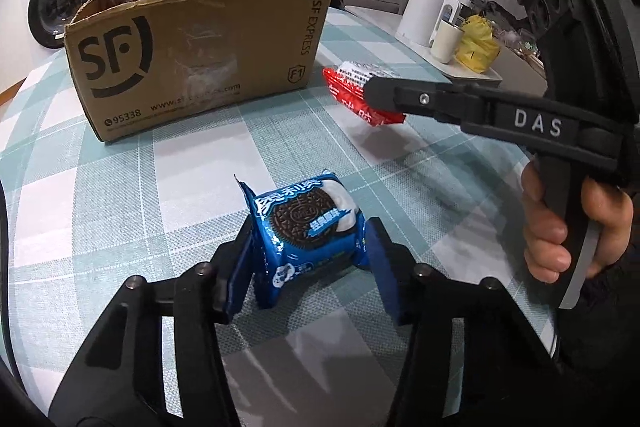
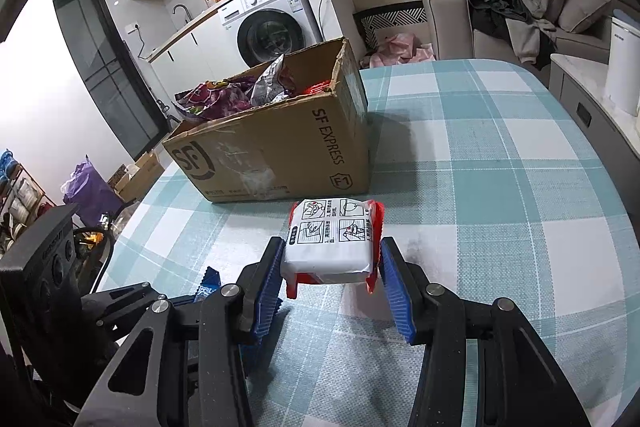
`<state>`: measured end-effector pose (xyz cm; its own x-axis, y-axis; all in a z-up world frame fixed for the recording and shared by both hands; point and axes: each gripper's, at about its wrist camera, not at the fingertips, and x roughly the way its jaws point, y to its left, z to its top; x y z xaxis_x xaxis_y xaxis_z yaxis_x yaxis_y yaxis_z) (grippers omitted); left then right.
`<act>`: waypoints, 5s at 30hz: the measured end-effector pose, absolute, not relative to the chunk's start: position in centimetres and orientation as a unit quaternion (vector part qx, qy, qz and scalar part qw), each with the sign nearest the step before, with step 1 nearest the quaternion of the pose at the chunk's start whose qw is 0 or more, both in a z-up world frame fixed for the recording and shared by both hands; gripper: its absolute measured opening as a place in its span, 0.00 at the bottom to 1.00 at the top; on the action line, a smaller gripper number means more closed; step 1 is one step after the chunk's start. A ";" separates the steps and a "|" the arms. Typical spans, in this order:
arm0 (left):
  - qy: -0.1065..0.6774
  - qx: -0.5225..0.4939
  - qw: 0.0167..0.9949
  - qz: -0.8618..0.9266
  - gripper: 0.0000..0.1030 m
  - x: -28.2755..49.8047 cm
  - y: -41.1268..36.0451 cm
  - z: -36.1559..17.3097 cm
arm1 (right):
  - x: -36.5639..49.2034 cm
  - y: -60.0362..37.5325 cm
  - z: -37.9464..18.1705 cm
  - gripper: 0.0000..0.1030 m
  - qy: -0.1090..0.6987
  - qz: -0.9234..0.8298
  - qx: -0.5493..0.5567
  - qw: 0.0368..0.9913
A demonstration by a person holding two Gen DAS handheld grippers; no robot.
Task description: Organize snacks
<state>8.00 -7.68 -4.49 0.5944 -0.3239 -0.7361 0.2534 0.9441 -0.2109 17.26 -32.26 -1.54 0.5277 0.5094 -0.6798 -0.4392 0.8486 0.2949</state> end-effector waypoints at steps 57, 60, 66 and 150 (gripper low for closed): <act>0.331 -0.068 0.932 -0.132 0.19 7.7 -1.3 3.1 | 14.9 -30.6 3.9 0.47 0.324 0.323 0.043 0.888; 0.324 -0.066 0.936 -0.123 0.19 7.8 0.0 4.3 | 15.2 -30.2 4.7 0.47 0.314 0.326 0.042 0.891; 0.313 -0.068 0.941 -0.111 0.19 8.8 1.2 6.2 | 16.1 -29.0 6.1 0.47 0.302 0.329 0.038 0.894; 0.228 -0.069 0.971 0.013 0.99 7.8 6.2 3.4 | 15.1 -30.1 2.3 1.00 0.220 0.315 0.023 0.923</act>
